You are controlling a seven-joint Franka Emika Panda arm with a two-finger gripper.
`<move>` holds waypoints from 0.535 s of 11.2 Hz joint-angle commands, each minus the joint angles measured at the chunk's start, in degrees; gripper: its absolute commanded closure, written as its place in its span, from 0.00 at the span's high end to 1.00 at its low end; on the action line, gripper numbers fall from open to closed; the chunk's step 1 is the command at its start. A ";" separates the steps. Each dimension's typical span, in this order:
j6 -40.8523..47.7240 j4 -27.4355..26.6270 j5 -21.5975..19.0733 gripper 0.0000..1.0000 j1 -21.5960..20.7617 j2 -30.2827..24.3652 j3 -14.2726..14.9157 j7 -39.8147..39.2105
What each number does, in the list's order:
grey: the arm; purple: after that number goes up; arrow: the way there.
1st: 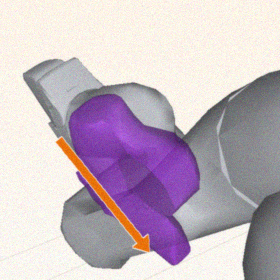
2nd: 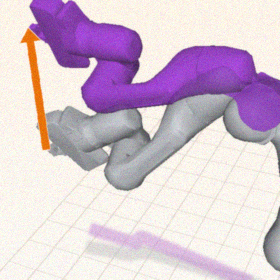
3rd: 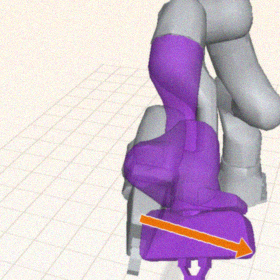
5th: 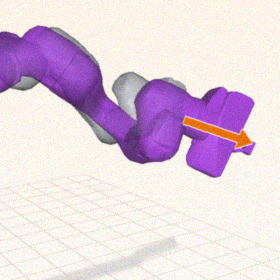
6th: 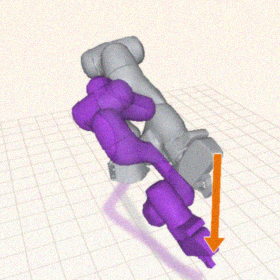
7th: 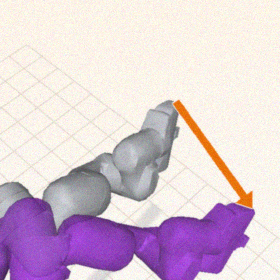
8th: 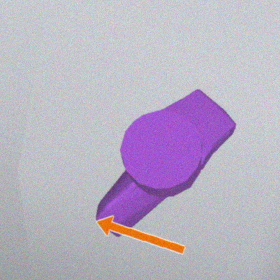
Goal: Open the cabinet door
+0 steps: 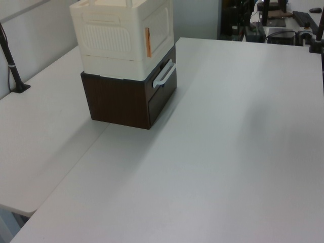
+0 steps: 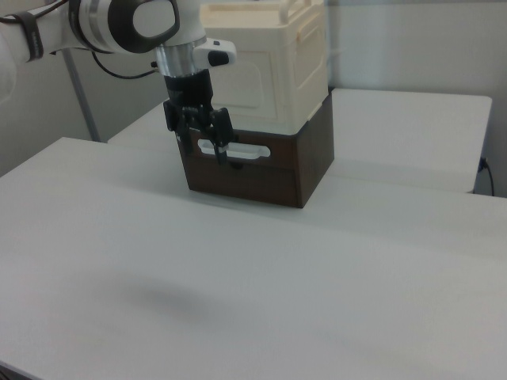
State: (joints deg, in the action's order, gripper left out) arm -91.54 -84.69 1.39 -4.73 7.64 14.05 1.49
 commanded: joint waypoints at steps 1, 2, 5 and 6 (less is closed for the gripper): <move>-0.39 -0.38 -3.57 1.00 0.07 0.00 0.27 -1.84; -2.39 -0.47 -4.63 1.00 0.07 0.36 0.19 -3.93; -5.13 -0.38 -7.62 1.00 0.07 2.03 0.19 -4.92; -5.31 -0.38 -8.85 1.00 0.07 2.64 0.19 -5.09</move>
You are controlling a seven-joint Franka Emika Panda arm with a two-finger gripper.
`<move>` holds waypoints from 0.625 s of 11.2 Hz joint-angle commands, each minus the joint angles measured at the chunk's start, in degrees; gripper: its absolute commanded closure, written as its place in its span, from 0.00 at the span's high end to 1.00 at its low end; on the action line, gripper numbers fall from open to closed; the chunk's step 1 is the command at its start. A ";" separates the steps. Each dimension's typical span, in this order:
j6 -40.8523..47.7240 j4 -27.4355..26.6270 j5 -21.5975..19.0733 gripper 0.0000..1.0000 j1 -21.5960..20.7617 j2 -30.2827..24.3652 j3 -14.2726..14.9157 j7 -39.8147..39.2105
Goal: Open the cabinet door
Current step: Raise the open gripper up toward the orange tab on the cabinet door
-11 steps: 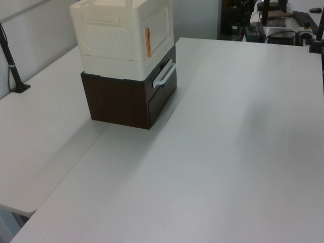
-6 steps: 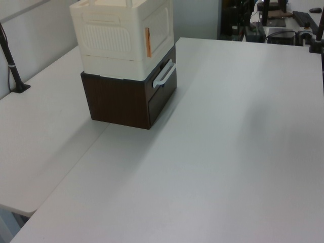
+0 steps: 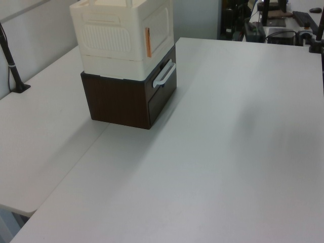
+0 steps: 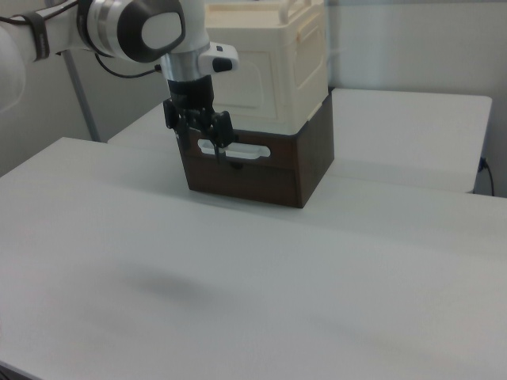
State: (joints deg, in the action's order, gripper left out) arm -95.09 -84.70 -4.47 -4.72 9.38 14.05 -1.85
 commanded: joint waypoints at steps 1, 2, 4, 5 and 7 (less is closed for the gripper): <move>-4.29 -0.29 -3.95 1.00 -0.20 1.42 0.10 -2.19; -9.45 -0.21 -4.23 1.00 -0.55 1.17 -0.42 -1.58; -13.10 2.15 -3.44 1.00 -4.04 1.07 -0.42 -1.05; -16.67 2.17 -3.61 1.00 -6.07 1.34 -0.42 -1.05; -25.29 1.64 -4.05 1.00 -9.05 1.60 -0.51 -0.70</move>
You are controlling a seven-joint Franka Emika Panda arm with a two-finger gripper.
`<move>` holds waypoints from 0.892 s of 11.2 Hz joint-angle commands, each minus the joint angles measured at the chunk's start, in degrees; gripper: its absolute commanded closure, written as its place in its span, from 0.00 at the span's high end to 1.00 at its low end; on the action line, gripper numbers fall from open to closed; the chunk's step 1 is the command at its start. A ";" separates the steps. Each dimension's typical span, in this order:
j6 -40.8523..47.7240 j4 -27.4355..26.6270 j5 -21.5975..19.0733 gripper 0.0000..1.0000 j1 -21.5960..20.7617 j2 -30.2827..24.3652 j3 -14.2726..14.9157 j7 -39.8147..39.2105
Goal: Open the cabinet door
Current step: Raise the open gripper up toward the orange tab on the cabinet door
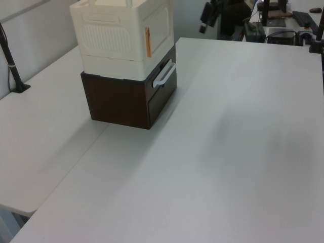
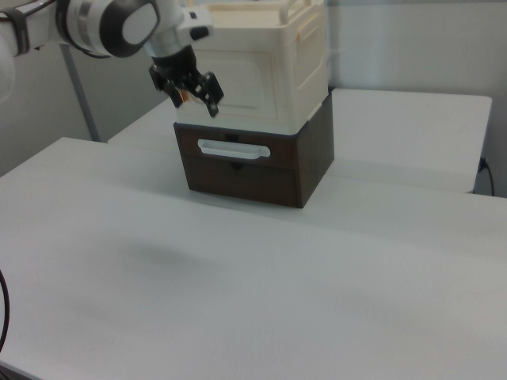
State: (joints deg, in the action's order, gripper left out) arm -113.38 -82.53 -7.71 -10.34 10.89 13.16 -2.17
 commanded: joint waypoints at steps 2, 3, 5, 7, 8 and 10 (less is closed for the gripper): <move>-14.10 -0.09 0.14 1.00 -5.73 3.59 0.47 5.47; -19.46 -0.09 0.67 1.00 -6.96 5.35 0.47 6.64; -24.33 0.08 0.59 1.00 -7.23 7.38 0.47 9.18; -26.01 3.06 0.67 1.00 -8.37 9.40 0.47 10.24; -26.02 5.16 0.76 1.00 -8.64 10.71 0.55 11.12; -26.63 5.80 0.76 1.00 -9.08 11.08 0.55 11.04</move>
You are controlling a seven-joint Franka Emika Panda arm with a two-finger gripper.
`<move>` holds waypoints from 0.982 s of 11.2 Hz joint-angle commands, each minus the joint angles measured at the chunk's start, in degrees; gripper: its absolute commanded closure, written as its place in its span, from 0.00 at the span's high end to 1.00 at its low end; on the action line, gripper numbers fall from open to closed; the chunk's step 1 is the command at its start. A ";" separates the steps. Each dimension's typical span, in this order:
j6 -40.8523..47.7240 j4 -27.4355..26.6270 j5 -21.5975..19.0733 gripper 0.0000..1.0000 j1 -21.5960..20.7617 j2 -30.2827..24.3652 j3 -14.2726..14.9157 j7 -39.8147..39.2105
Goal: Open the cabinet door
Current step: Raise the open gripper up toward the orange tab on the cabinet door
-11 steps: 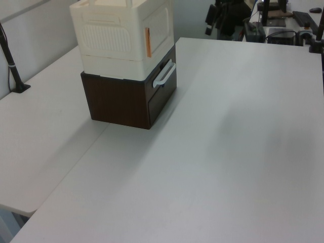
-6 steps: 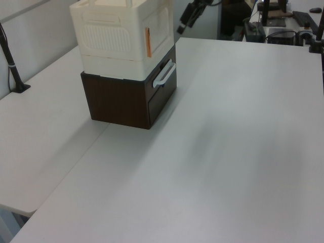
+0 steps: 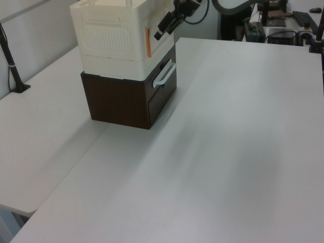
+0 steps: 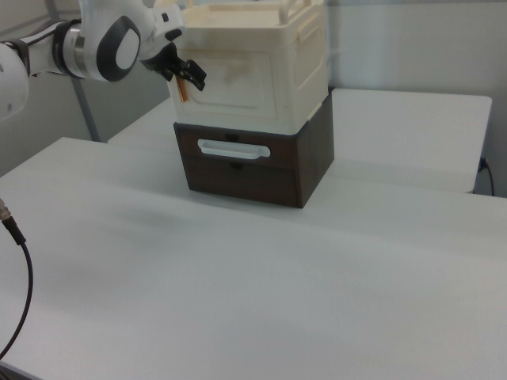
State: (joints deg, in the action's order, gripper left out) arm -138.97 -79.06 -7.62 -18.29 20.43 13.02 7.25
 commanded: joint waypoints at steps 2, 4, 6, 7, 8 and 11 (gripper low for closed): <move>-3.92 2.34 2.42 1.00 -2.98 1.63 0.78 1.63; -8.14 2.51 5.85 1.00 -3.42 2.86 0.69 1.80; -8.07 2.16 6.12 1.00 -3.42 1.65 0.95 8.00; -7.72 0.07 7.17 1.00 -3.51 -1.15 0.87 8.65; -7.71 -2.56 7.18 1.00 -3.34 -3.53 0.87 8.57; -7.98 -3.37 7.79 1.00 -3.42 -3.02 0.87 7.09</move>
State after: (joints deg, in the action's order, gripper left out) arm -146.62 -78.75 -1.56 -21.08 19.20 13.59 14.17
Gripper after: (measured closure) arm 0.000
